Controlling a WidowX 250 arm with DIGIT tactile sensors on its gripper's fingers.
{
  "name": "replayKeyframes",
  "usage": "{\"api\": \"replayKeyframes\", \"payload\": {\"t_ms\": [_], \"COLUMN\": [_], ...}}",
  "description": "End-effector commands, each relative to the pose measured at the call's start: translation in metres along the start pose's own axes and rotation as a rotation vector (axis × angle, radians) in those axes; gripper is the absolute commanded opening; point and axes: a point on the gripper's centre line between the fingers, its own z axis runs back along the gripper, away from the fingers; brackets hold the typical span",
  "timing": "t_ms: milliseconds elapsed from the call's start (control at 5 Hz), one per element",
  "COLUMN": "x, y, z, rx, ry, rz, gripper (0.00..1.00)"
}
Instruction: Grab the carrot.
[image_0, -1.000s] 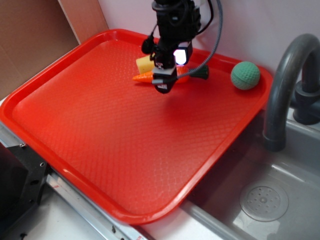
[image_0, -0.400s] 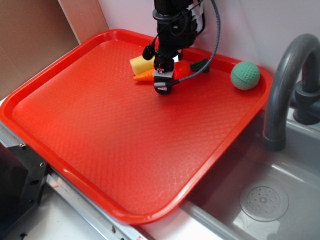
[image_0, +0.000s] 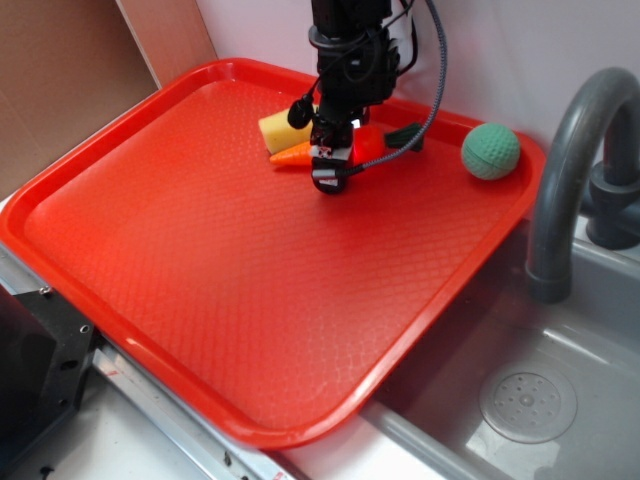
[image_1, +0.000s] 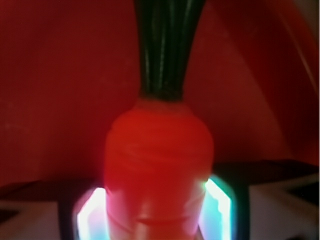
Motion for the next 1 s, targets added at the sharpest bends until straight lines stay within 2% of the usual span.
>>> {"api": "replayKeyframes", "payload": {"t_ms": [0, 200, 400, 600, 800], "x": [-0.060, -0.088, -0.101, -0.092, -0.088], "y": [-0.032, -0.065, -0.089, -0.088, -0.076], "z": [0.107, 0.141, 0.162, 0.158, 0.147], "rx": [0.065, -0.058, -0.066, -0.065, -0.052], "ry": [-0.101, -0.241, -0.290, -0.295, -0.206], "rz": [0.477, 0.717, 0.941, 0.946, 0.934], "gripper": [0.00, 0.00, 0.00, 0.00, 0.00]}}
